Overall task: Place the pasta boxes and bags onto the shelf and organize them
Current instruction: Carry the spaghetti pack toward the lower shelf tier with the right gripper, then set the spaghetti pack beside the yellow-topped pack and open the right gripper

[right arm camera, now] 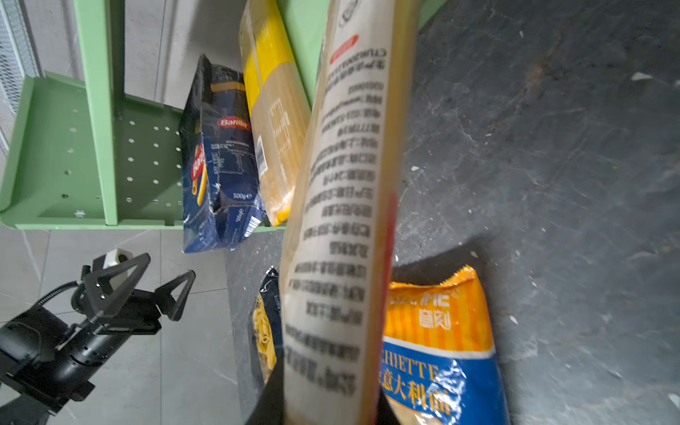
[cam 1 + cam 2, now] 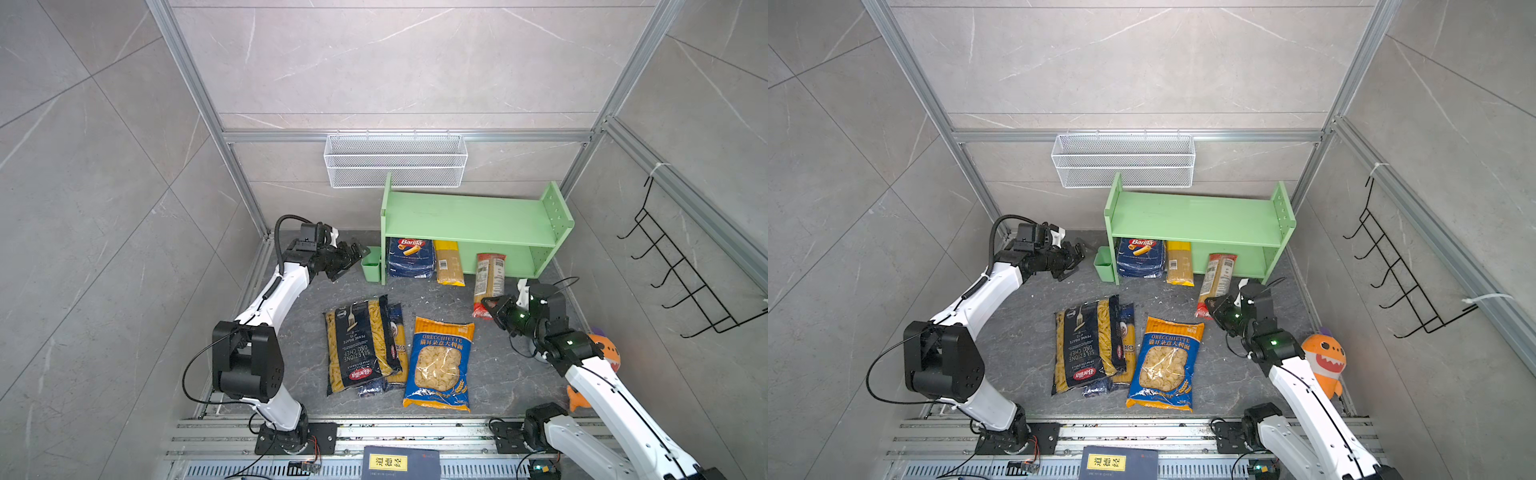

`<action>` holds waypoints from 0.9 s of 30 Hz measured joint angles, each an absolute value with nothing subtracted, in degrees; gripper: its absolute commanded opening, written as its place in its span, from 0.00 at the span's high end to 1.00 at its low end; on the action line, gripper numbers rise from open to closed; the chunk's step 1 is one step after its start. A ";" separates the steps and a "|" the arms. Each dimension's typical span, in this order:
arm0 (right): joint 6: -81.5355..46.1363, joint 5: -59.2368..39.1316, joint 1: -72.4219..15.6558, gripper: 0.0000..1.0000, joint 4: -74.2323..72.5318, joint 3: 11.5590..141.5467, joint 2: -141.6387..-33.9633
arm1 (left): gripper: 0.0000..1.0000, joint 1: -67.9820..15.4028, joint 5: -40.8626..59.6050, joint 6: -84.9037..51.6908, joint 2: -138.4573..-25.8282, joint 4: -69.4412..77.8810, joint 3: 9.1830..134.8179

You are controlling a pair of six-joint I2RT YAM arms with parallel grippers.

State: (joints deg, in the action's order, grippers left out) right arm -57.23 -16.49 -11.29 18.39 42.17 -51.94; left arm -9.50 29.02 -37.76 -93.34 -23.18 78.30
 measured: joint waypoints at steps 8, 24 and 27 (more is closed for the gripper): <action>-56.29 -25.96 -6.98 0.90 10.11 43.62 -60.84 | 0.00 -8.45 28.80 -37.36 -92.12 -23.99 78.26; -54.13 -37.08 1.13 0.86 -10.66 40.84 -76.20 | 0.00 -8.36 28.01 -37.52 -91.64 -24.18 76.88; -53.76 -38.17 1.58 0.85 -13.17 40.69 -78.39 | 0.00 -8.36 27.46 -37.54 -91.26 -24.14 76.55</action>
